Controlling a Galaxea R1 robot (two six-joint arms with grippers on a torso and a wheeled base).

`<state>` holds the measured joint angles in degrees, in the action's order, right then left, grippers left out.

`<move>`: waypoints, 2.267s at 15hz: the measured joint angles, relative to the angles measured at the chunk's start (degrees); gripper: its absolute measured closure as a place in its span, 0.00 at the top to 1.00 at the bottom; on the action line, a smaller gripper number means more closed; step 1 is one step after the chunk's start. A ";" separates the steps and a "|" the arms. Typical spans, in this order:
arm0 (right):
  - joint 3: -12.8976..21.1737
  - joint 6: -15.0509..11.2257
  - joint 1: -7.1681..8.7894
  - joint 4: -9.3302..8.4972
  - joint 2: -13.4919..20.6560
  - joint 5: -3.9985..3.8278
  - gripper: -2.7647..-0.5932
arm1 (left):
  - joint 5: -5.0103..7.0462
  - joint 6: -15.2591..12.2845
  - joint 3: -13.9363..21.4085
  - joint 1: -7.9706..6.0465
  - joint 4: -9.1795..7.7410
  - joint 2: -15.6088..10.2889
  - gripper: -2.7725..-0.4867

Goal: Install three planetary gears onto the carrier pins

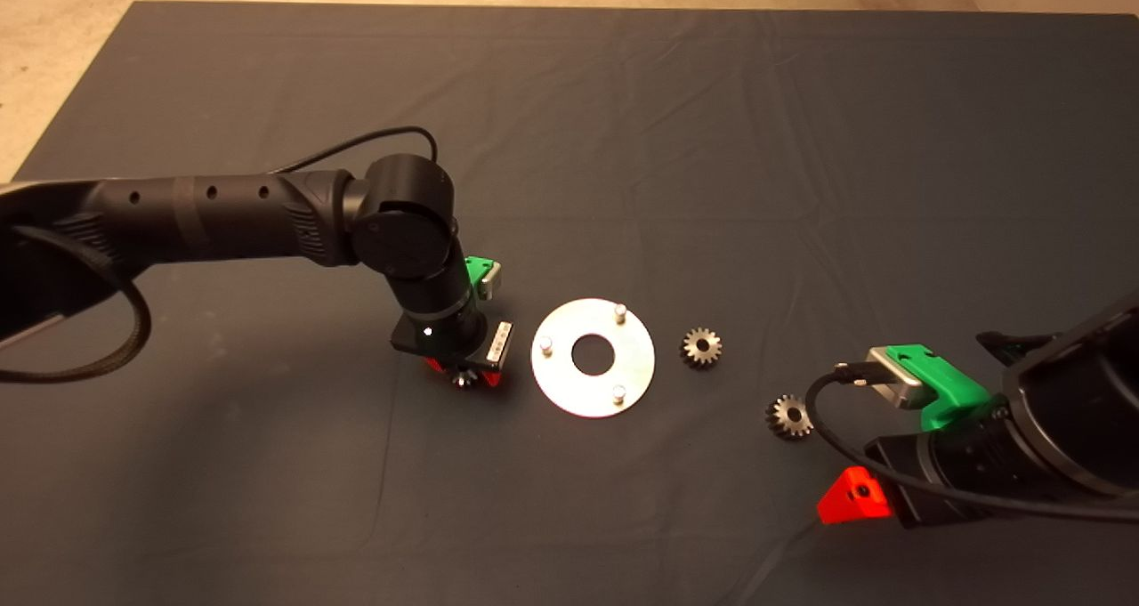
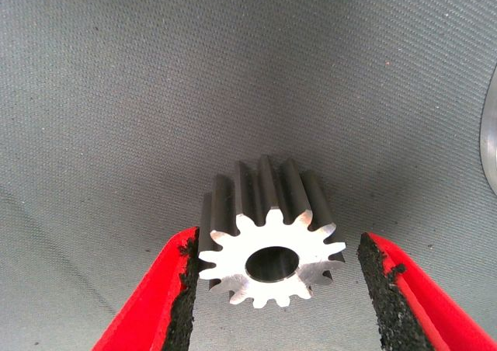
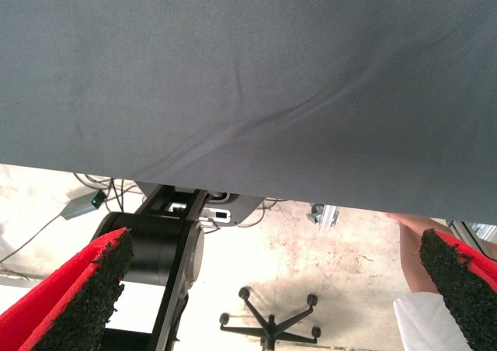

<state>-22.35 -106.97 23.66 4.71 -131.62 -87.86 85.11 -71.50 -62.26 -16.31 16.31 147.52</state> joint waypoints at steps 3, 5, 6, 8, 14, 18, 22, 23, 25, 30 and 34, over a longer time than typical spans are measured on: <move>0.00 0.02 -0.01 0.00 0.01 -0.01 0.99 | 0.06 -0.01 0.00 0.00 0.00 0.00 0.33; 0.00 0.02 -0.01 0.00 0.00 -0.01 0.99 | 0.05 -0.02 0.00 0.00 0.00 0.00 0.32; 0.00 0.02 -0.01 0.00 0.00 -0.01 0.99 | 0.05 -0.02 0.00 0.00 0.00 0.00 0.32; 0.00 0.03 -0.01 0.00 0.01 -0.01 0.99 | 0.05 -0.05 0.00 0.00 0.00 0.00 0.32; 0.00 0.05 0.00 -0.02 0.01 -0.03 0.99 | 0.41 -0.22 0.00 0.83 0.02 0.28 0.32; 0.00 0.05 -0.01 -0.02 0.00 -0.01 0.99 | 0.49 -0.20 0.00 0.80 0.05 0.28 0.26; 0.00 0.05 0.01 -0.02 0.00 -0.01 0.99 | 0.46 -0.20 0.00 0.80 0.02 0.28 0.26; 0.00 0.05 0.01 -0.02 0.00 -0.01 0.99 | 0.46 -0.22 -0.01 0.80 0.02 0.28 0.26; 0.00 0.05 -0.01 -0.02 0.00 -0.02 0.99 | 0.23 -0.52 -0.61 0.79 -0.13 0.30 0.26; 0.00 0.05 0.01 -0.02 0.00 -0.01 0.99 | -0.09 -1.29 -1.05 0.77 -0.24 0.30 0.26; 0.00 0.05 0.01 -0.02 0.00 -0.01 0.99 | -0.13 -1.43 -1.79 0.74 -0.68 0.44 0.24</move>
<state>-22.35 -106.92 23.67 4.68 -131.62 -87.87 84.98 -72.92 -64.05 -15.57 15.63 147.96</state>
